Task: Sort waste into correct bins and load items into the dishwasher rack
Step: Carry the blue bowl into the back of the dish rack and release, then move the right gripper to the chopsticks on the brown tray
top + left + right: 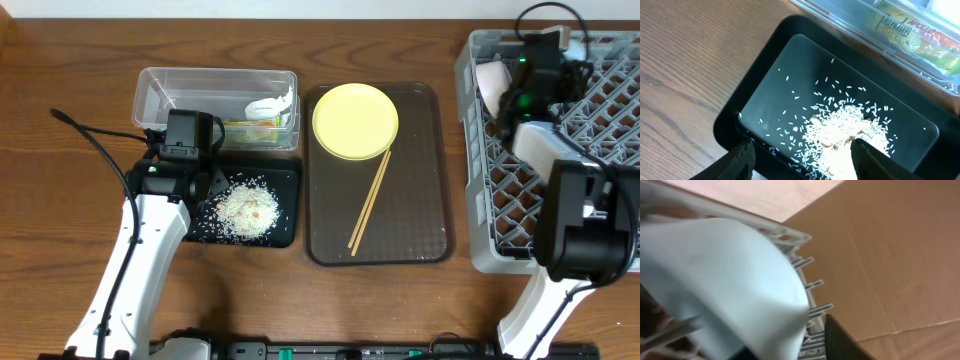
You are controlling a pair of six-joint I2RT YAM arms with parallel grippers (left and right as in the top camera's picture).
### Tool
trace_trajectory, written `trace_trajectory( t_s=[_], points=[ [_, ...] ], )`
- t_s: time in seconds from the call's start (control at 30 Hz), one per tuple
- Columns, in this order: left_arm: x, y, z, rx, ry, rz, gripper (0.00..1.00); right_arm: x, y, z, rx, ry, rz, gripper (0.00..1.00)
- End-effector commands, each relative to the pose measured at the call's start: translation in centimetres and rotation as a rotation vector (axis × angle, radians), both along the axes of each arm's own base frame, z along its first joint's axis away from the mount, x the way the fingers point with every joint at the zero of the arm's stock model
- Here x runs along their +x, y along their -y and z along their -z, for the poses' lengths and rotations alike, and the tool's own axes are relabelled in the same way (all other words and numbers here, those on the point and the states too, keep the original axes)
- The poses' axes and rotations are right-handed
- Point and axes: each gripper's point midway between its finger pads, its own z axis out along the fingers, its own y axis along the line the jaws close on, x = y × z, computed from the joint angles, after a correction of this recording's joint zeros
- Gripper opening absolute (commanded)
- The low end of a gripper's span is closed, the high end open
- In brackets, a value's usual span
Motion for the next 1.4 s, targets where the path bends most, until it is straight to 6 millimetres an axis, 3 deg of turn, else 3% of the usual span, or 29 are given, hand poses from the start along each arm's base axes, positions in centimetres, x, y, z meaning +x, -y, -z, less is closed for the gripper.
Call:
trace_trajectory(
  t_s=[0.0,0.17,0.3,0.43,0.53,0.63,0.73,0.77,0.9,1.1,1.2,1.37],
  points=[
    [0.0,-0.2,0.1,-0.001,-0.001,-0.021,0.64,-0.5,-1.0,0.3,0.053,0.1,0.074,0.33],
    [0.0,-0.2,0.1,-0.001,-0.001,-0.021,0.64,-0.9,-2.6,0.2,0.1,0.106,0.064,0.37],
    [0.1,-0.2,0.0,-0.001,-0.001,-0.021,0.64,-1.7,-3.4,-0.8,0.19,0.144,0.058,0.46],
    [0.1,-0.2,0.0,-0.001,-0.001,-0.021,0.64,-2.1,-5.9,-1.2,0.377,0.104,-0.067,0.59],
    [0.1,-0.2,0.0,-0.001,-0.001,-0.021,0.64,-3.1,-9.4,-1.6,0.555,0.045,-0.199,0.68],
    [0.1,-0.2,0.0,-0.001,-0.001,-0.021,0.64,-4.7,-15.6,-1.6,0.816,-0.051,-0.396,0.68],
    [0.1,-0.2,0.0,-0.001,-0.001,-0.021,0.65,-7.9,-23.6,-1.1,1.167,-0.192,-0.583,0.69],
    [0.1,-0.2,0.0,-0.001,-0.001,-0.021,0.65,-8.5,-24.6,-0.9,1.213,-0.217,-0.594,0.66],
    [0.0,-0.2,0.1,-0.001,-0.001,-0.021,0.65,-12.5,-28.5,2.1,1.362,-0.381,-0.496,0.64],
    [0.0,-0.2,0.1,-0.001,-0.001,-0.021,0.65,-17.7,-32.1,7.2,1.32,-0.582,-0.383,0.58],
    [0.0,-0.2,0.1,-0.001,-0.001,-0.021,0.65,-19.4,-33.0,9.4,1.28,-0.624,-0.332,0.58],
    [0.0,-0.2,0.1,-0.001,-0.001,-0.021,0.65,-20.7,-34.6,11.7,1.246,-0.624,-0.302,0.57]
  ],
)
